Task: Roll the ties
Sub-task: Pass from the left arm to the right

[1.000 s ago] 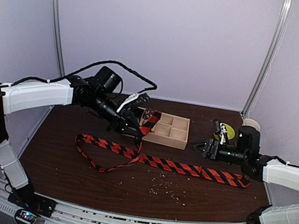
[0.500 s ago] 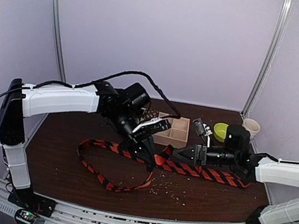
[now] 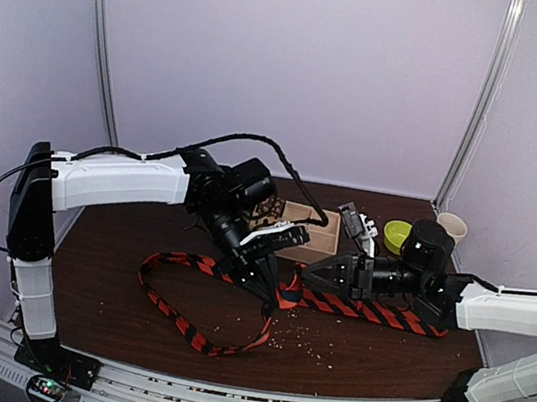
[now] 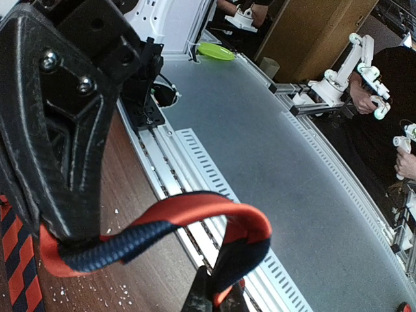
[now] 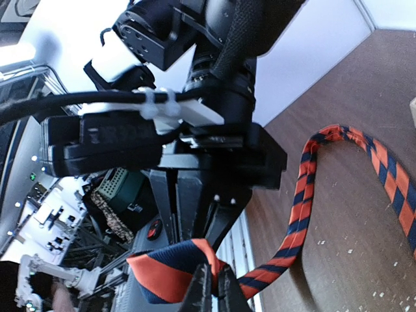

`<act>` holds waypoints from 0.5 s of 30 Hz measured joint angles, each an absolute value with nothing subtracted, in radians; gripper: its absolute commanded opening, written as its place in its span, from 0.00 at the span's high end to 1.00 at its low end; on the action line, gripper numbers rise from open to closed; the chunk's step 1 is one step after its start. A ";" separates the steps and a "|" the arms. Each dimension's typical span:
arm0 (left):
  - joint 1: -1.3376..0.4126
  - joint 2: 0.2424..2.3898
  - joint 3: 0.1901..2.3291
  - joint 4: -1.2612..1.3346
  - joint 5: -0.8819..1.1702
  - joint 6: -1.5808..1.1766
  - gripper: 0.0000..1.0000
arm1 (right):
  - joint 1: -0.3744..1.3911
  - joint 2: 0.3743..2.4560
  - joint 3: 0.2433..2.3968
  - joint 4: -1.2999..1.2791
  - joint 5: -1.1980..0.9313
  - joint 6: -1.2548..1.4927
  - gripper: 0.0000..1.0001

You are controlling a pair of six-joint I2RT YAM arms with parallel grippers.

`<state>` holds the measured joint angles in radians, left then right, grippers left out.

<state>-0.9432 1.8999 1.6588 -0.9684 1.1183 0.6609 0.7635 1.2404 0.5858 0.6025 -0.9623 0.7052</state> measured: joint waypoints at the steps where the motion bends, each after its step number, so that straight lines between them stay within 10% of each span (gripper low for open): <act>1: -0.942 1.900 1.659 -0.969 1.118 0.662 0.91 | 0.764 1.233 0.587 0.597 -0.962 0.708 1.00; 15: -0.857 1.790 1.414 -0.670 0.938 0.426 0.50 | 0.651 1.023 0.529 0.371 -0.842 0.659 1.00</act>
